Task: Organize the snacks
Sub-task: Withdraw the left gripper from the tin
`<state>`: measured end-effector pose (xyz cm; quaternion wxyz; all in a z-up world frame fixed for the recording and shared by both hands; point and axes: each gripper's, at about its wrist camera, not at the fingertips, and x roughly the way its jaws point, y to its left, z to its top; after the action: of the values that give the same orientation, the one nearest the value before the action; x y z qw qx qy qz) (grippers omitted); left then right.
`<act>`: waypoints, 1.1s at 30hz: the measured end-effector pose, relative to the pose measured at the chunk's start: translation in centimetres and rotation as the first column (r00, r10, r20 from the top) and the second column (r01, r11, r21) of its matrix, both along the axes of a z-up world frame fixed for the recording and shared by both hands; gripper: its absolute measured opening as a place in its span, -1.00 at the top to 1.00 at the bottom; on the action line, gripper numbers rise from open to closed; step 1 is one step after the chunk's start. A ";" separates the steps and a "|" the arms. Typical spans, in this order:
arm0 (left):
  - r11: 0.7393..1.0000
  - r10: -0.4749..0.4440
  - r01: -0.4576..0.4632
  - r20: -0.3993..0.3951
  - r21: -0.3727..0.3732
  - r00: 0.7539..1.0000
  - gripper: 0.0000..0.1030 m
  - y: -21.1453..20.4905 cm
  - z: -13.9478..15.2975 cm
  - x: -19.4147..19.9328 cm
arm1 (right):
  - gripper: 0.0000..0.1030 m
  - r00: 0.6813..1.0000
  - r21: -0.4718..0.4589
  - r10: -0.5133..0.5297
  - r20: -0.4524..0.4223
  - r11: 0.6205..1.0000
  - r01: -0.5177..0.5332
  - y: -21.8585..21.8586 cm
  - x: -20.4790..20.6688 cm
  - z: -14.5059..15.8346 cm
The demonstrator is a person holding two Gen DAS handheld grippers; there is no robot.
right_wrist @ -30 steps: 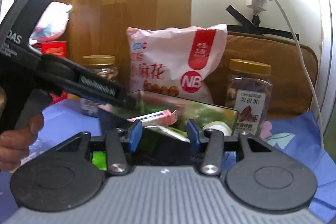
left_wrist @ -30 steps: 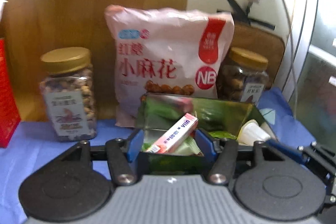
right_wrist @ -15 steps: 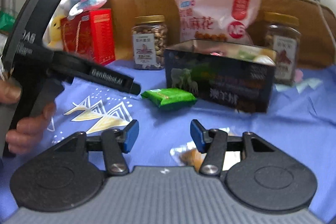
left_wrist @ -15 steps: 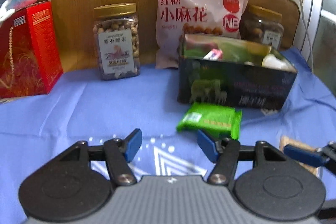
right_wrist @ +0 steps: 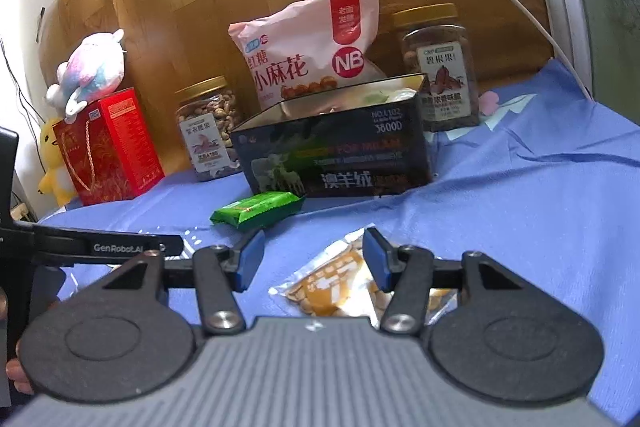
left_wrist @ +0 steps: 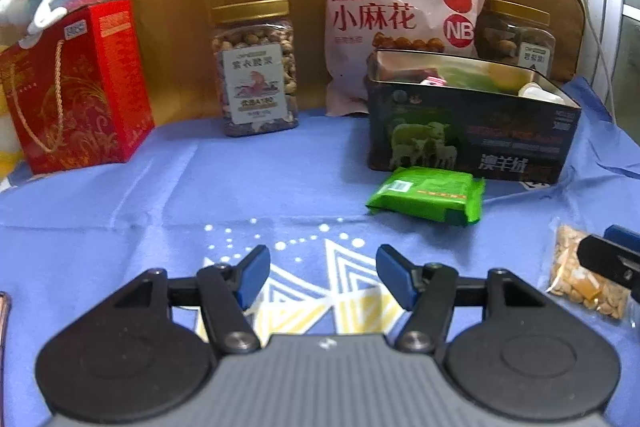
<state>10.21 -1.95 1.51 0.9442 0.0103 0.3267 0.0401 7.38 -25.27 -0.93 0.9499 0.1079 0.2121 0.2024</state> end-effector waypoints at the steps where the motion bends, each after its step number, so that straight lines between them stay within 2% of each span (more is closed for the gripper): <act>1: 1.000 0.005 -0.005 0.003 0.003 1.000 -0.17 0.2 0.0 -0.1 | -0.11 1.000 -0.007 0.001 0.002 1.000 -0.001 0.1 0.0 0.0; 11: 1.000 0.030 -0.030 -0.004 0.005 1.000 -0.17 1.5 -1.0 0.3 | -0.12 1.000 -0.045 -0.003 -0.030 0.999 0.001 0.7 0.3 -0.2; 24: 0.998 0.005 -0.005 0.004 -0.070 1.000 -0.20 2.5 -1.1 0.2 | -0.12 0.998 -0.094 -0.022 -0.057 0.995 0.017 1.5 0.6 -0.3; 26: 0.997 0.001 -0.001 0.005 -0.075 1.000 -0.22 2.6 -1.0 0.1 | -0.12 0.998 -0.102 -0.025 -0.056 0.995 0.019 1.6 0.5 -0.3; 30: 0.997 0.000 0.002 0.017 -0.080 1.000 -0.39 2.7 -0.9 -0.1 | -0.12 0.997 -0.101 -0.038 -0.065 0.994 0.032 1.6 0.7 -0.1; 33: 0.997 -0.003 0.004 0.020 -0.078 1.000 -0.39 2.6 -0.9 -0.1 | -0.12 0.996 -0.074 -0.041 -0.082 0.997 0.035 1.3 1.0 0.2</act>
<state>10.07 0.62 0.65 0.9471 -0.0265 0.3187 0.0257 8.35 -23.98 -0.77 0.9473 0.0859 0.2566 0.1717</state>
